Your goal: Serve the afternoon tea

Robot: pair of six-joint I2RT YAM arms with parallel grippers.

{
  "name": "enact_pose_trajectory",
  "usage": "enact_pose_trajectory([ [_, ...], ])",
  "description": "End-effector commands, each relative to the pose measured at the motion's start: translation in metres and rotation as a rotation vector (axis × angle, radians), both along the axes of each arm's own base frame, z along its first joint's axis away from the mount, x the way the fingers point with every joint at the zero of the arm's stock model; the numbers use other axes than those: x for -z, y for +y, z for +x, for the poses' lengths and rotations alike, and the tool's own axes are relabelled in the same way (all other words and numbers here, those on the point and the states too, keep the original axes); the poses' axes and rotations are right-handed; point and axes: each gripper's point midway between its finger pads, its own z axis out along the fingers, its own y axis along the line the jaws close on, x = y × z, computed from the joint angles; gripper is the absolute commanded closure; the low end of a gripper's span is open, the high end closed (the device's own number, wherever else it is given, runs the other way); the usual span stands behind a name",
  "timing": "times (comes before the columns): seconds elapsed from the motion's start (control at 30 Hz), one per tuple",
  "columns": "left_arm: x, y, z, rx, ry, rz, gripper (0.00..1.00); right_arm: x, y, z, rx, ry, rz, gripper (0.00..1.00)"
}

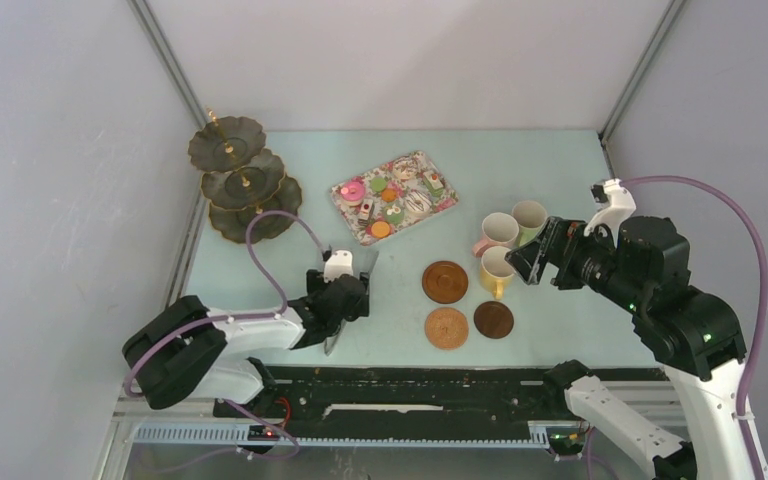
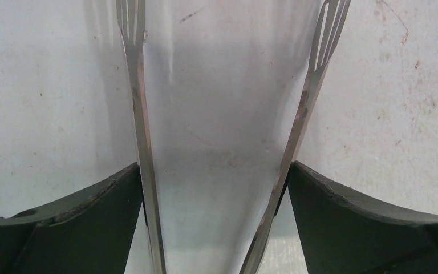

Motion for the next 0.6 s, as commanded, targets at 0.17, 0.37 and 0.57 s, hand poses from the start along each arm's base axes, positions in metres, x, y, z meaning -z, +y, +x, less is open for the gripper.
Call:
enact_pose_trajectory([
  [0.17,0.012,-0.002,-0.009,-0.021,-0.048,0.014,0.04,-0.004,0.001,0.003,-0.003,-0.022,0.004,0.05],
  [0.37,0.024,0.001,-0.02,-0.027,-0.036,0.035,0.12,-0.002,0.003,0.002,-0.013,-0.012,0.007,0.06],
  [0.57,0.021,0.001,-0.023,-0.045,-0.014,0.037,0.19,-0.002,0.004,0.003,-0.009,-0.006,0.014,0.07],
])
